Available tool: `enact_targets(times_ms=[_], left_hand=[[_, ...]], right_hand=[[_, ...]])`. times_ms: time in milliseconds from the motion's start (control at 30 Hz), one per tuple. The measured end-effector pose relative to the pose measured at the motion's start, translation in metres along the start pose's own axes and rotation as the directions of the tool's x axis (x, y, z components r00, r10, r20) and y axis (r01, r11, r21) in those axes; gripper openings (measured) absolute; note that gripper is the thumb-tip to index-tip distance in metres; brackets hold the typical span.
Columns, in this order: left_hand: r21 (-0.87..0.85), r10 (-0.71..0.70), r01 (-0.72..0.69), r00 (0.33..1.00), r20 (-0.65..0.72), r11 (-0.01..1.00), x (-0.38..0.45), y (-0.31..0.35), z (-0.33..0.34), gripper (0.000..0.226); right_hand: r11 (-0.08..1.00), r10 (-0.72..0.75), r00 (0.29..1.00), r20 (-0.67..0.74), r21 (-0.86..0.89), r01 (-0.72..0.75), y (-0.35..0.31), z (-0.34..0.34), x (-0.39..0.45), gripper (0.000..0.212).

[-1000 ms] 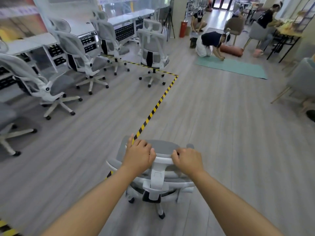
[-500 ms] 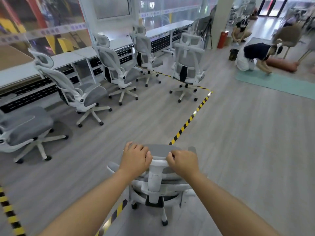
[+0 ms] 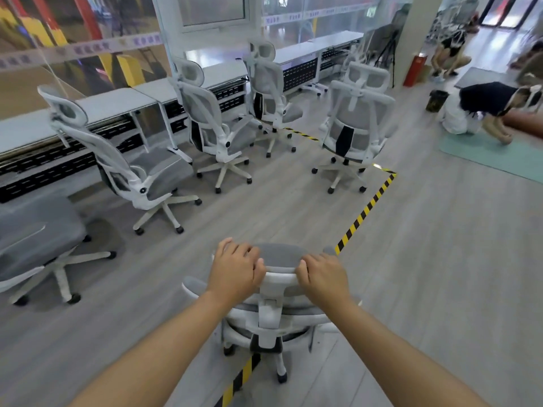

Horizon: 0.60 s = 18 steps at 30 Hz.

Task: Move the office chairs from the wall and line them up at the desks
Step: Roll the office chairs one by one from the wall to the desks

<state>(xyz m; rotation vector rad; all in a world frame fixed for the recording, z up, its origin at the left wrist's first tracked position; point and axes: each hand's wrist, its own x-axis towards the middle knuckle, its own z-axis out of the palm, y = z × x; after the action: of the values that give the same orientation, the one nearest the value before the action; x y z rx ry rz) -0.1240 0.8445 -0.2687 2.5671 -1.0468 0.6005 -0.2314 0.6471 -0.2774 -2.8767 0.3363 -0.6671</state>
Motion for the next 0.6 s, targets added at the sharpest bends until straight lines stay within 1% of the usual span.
enact_targets(times_ms=[100, 167, 233, 300, 367, 400, 500, 600], left_hand=[[-0.016, -0.008, 0.008, 1.0, 0.028, 1.0, 0.054, -0.03, 0.022, 0.031], [-0.019, 0.026, -0.026, 0.999, 0.022, 0.999, 0.092, -0.053, 0.039, 0.033], [-0.019, 0.044, -0.044, 0.998, 0.037, 0.999, 0.131, -0.073, 0.057, 0.033], [-0.024, 0.037, -0.035, 0.998, 0.057, 0.999, 0.168, -0.088, 0.076, 0.033], [-0.032, 0.041, -0.04, 0.998, 0.037, 0.999, 0.204, -0.101, 0.094, 0.032], [-0.038, 0.054, -0.054, 0.998, 0.023, 0.998, 0.224, -0.108, 0.104, 0.032], [-0.064, 0.08, -0.079, 0.997, 0.008, 0.995, 0.285, -0.129, 0.136, 0.032], [-0.055, 0.081, -0.08, 0.996, 0.021, 0.995, 0.345, -0.142, 0.168, 0.033]], right_hand=[[0.997, -0.011, 0.997, 0.079, -0.077, 0.018, 0.012, 0.036, 0.047, 0.053], [0.995, 0.018, 0.995, 0.098, -0.1, -0.008, 0.018, 0.056, 0.085, 0.051], [0.993, 0.049, 0.996, 0.073, -0.115, -0.04, 0.018, 0.068, 0.124, 0.044], [0.994, 0.088, 0.996, 0.006, -0.072, -0.087, 0.02, 0.073, 0.16, 0.04], [0.99, 0.136, 0.988, -0.07, -0.014, -0.137, 0.024, 0.079, 0.191, 0.038], [0.988, 0.152, 0.985, -0.083, 0.006, -0.152, 0.026, 0.083, 0.208, 0.037], [0.984, 0.178, 0.982, -0.07, 0.039, -0.175, 0.046, 0.103, 0.26, 0.037], [0.977, 0.213, 0.975, -0.064, 0.024, -0.212, 0.072, 0.123, 0.314, 0.037]])
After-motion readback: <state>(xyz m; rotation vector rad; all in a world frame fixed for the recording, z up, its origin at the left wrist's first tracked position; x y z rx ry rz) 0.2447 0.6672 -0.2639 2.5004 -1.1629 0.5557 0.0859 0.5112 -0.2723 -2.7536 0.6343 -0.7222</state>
